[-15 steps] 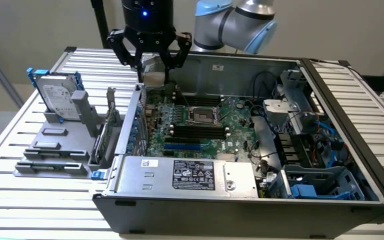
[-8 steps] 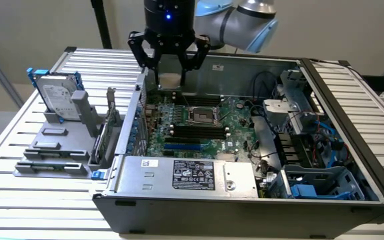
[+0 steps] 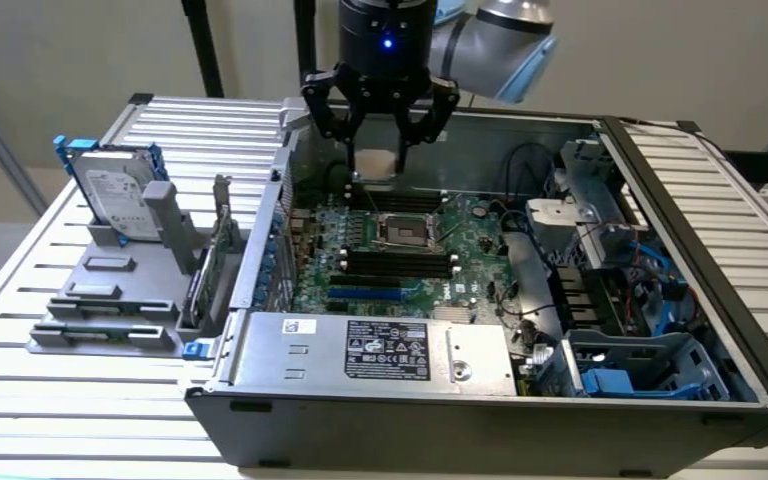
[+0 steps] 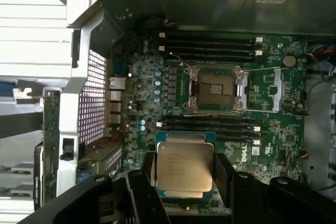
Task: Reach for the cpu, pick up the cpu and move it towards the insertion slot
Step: 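Pick up the cpu and move it towards the insertion slot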
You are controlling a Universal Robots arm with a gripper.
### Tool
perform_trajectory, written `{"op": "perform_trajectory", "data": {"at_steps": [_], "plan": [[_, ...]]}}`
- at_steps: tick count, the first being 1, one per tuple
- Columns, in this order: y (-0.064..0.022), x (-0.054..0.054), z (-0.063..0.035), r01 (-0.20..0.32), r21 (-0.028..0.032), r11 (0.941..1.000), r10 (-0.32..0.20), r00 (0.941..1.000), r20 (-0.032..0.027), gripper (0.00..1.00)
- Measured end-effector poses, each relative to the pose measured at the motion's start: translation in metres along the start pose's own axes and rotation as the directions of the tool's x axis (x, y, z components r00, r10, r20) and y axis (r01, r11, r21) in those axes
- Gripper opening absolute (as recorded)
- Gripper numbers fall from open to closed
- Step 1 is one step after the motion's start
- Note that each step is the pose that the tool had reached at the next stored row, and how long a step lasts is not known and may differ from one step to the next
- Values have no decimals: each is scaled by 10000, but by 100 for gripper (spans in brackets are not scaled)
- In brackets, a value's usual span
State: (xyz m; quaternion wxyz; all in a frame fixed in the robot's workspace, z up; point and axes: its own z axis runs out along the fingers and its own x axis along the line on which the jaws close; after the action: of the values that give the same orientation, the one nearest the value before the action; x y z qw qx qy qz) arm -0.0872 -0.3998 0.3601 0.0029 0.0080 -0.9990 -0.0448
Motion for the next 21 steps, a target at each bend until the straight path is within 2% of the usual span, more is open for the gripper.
{"op": "perform_trajectory", "data": {"at_steps": [5, 9, 21], "plan": [[146, -167, 75, 0, 34, 10000, 0, 10000, 0, 55], [267, -254, 99, -2, 80, 10000, 2, 10000, -1, 55], [557, -409, 130, -1, 314, 9995, 1, 10000, -5, 55]]}}
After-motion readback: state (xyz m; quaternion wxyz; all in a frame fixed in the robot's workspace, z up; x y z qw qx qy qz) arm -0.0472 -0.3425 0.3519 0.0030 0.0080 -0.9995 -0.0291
